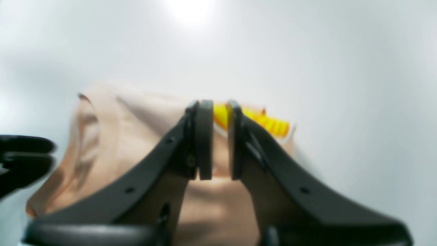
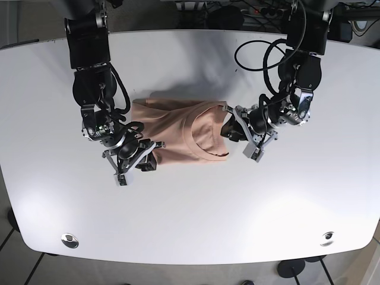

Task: Fold the T-shirt properly
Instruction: 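Grasp opposite ends of the peach bundle with both grippers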

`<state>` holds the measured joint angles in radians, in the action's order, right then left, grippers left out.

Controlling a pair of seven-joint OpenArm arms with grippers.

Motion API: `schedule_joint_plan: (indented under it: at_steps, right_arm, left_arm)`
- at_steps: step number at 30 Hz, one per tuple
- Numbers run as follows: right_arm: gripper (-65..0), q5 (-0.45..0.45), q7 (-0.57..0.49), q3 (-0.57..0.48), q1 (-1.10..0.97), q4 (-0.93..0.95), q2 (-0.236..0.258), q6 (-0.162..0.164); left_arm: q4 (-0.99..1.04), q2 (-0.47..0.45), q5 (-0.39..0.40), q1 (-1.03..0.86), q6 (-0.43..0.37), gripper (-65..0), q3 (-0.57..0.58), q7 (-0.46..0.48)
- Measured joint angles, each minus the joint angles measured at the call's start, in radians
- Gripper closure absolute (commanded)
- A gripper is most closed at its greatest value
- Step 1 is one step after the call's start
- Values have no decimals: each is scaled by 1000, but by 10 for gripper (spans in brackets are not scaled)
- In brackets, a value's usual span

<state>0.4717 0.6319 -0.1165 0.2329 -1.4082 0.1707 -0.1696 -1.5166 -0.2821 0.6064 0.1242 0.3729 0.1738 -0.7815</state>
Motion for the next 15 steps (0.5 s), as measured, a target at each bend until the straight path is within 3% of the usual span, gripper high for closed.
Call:
schedule_joint_plan:
  at_steps: [3,7,10,12,15]
  right_arm:
    - [-73,-5,-4,77,8,34,3,-7]
    - [-68,-5,-45,69,61,192,46,-19]
    - [-67,-12,-105,70,68,300,58,-104]
    - [-67,-12,-106,69,63,335,53,-129]
    - [-67,-12,-119,68,50,335,56,-138]
  left_arm:
    - [-151,10,8,-55,9,-153,-59,-72]
    - [-272,10,8,-153,10,-153,-55,-82]
    - [-258,31,-5,-187,8,-153,-22,-82]
    - [-200,58,0,-182,10,-153,-4,-77]
    - [-41,70,-3,-136,8,-153,-2,-34]
